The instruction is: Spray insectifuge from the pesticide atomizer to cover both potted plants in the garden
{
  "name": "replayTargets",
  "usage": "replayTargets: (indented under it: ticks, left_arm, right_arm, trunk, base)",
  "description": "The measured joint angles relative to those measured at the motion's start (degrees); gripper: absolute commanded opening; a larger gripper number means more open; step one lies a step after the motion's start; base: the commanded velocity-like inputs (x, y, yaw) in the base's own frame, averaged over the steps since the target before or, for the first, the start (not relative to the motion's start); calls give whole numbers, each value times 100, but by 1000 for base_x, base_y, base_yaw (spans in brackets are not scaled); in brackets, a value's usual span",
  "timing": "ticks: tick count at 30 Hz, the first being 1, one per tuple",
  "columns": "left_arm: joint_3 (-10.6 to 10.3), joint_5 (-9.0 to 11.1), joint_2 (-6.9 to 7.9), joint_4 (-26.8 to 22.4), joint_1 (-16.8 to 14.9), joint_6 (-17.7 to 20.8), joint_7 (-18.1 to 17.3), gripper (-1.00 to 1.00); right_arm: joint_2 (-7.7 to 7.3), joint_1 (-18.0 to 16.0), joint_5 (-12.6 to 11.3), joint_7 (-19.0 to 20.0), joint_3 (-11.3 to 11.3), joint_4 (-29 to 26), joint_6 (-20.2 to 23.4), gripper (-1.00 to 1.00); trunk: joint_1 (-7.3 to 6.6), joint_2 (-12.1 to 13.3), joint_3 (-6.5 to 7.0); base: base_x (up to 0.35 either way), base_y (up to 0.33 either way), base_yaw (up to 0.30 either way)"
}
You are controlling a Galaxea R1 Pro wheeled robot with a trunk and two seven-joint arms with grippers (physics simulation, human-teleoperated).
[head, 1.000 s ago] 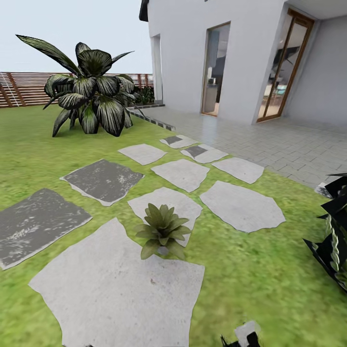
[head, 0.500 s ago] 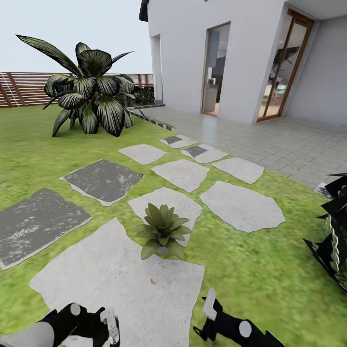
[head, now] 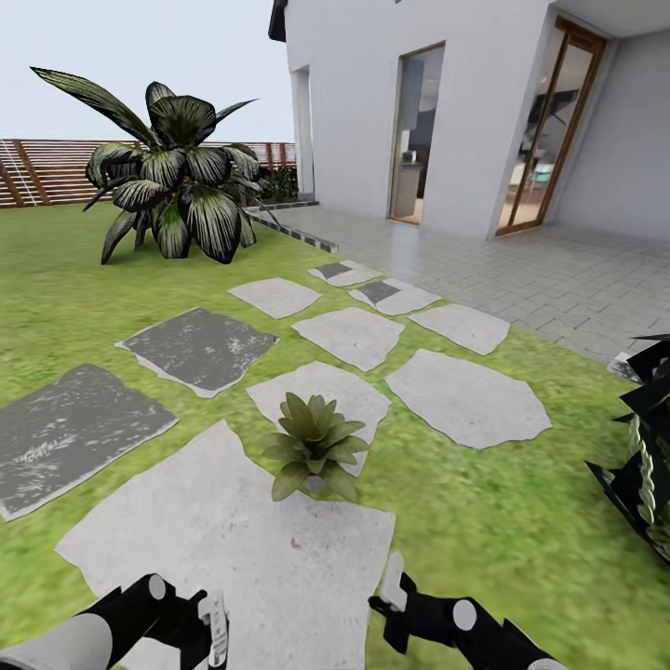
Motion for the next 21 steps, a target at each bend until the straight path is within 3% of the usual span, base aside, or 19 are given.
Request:
replayTargets:
  ticks: [4, 10, 15, 18, 21]
  left_arm:
    - [-4, -47, -71, -5, -2, -1, 0, -100]
    - [-157, -56, -368, -54, -6, -7, 20, -100]
    - [-198, -61, -499, -349, -6, 3, 23, -100]
    - [-213, -66, -647, -411, -5, 2, 26, -100]
    - [-232, -338, -740, -417, -5, 5, 40, -100]
  right_arm:
    - [40, 0, 1, 27, 2, -94, 3, -100]
    - [267, 1, 8, 439, 13, -307, 18, -100]
    - [438, 1, 12, 490, 15, -419, 99, -100]
    - [499, 1, 240, 494, 15, -440, 106, -100]
    - [565, 1, 479, 494, 15, -442, 111, -100]
  trunk:
    - [0, 0, 0]
    - [0, 0, 0]
    - [0, 0, 0]
    - [0, 0, 0]
    - [0, 0, 0]
  base:
    - [0, 0, 0]
    - [0, 0, 0]
    - [0, 0, 0]
    - [0, 0, 0]
    - [0, 0, 0]
